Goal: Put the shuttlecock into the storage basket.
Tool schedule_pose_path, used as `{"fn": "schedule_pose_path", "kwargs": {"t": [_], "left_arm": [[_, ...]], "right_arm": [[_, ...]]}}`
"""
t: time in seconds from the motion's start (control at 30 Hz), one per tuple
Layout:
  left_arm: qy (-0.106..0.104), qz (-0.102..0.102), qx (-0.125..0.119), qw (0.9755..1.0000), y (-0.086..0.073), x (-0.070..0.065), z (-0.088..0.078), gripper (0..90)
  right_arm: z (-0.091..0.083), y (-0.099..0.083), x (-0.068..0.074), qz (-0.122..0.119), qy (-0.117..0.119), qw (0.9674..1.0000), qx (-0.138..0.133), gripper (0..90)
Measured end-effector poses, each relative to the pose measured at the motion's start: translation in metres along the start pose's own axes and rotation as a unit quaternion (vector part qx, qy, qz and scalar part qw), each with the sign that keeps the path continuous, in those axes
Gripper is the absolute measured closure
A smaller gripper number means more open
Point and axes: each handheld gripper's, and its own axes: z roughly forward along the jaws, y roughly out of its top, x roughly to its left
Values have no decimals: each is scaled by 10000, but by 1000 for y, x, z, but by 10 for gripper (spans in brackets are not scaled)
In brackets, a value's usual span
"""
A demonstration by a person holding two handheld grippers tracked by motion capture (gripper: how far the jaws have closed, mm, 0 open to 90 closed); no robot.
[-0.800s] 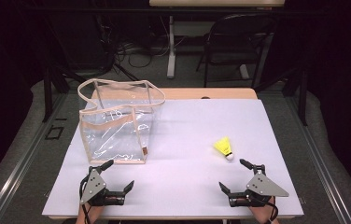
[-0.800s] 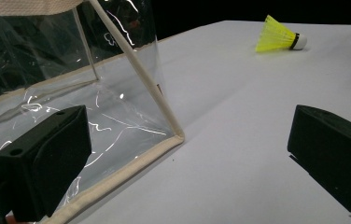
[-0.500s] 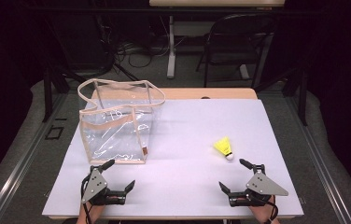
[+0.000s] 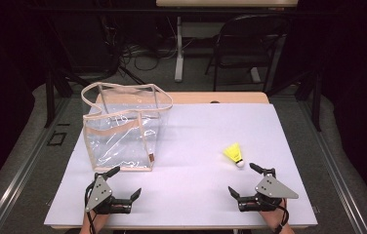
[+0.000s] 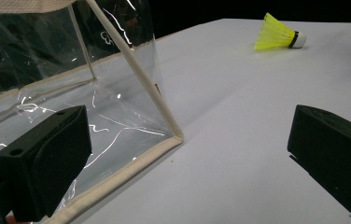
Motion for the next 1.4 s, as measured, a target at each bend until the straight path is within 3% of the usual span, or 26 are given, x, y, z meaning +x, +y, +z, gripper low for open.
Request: {"fn": "schedule_pose_path", "kwargs": {"t": [0.43,0.83,1.03,1.4], "left_arm": [[16,24,16,10000,0,0,0,0],[20,29,-2,10000,0,0,-1,0],[39,14,-9,10000,0,1,-1,0],[35,-40,-13,10000,0,2,-1,0]], "right_arm": [[19,0,-19,176,-314,9983,457,0],[31,5,-26,351,-372,9956,788,0],[41,6,-32,511,-475,9908,1158,0],[54,12,-41,671,-498,9851,1502,0]]}}
